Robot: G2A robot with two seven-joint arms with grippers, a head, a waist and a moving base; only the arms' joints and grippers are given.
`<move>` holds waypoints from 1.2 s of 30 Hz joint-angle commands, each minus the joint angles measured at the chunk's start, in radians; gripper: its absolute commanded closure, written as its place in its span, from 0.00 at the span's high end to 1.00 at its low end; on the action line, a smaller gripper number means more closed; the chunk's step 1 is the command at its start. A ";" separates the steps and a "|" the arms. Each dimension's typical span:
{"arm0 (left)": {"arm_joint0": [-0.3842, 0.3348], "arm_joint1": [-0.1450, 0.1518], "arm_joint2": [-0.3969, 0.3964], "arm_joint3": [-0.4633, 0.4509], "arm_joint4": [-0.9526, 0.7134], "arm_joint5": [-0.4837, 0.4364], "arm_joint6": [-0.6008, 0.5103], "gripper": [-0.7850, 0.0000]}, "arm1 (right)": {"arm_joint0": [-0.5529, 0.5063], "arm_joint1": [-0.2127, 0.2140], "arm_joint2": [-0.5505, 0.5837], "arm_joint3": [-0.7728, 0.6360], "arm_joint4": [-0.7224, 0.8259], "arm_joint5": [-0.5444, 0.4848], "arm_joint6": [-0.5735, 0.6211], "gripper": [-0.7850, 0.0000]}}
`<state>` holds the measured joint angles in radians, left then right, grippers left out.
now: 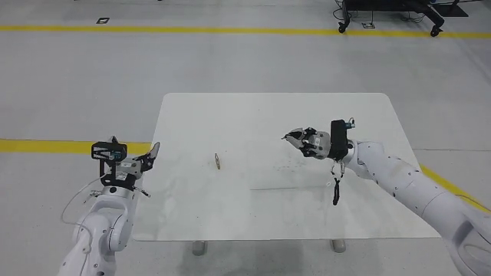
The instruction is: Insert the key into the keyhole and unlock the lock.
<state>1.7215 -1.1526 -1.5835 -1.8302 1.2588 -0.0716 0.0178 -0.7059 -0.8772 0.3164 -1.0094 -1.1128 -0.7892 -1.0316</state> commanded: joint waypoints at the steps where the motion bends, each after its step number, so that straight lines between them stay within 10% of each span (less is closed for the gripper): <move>1: -0.018 -0.001 0.031 -0.009 -0.030 -0.066 -0.012 1.00 | 0.000 0.000 0.000 0.000 0.000 0.000 0.000 0.00; 13: -0.383 -0.034 0.335 0.213 -0.449 -0.510 -0.225 1.00 | -0.087 -0.046 0.098 -0.048 0.447 -0.223 0.224 0.00; 26: -0.388 -0.035 0.344 0.221 -0.471 -0.517 -0.236 1.00 | -0.093 -0.049 0.099 -0.050 0.458 -0.223 0.224 0.00; 36: -0.546 -0.060 0.504 0.503 -0.937 -0.941 -0.273 1.00 | -0.122 -0.078 0.074 -0.093 0.830 -0.223 0.536 0.00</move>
<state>1.2004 -1.2079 -1.1173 -1.3504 0.3780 -0.9989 -0.2457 -0.8292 -0.9502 0.3952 -1.1081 -0.3510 -1.0126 -0.5463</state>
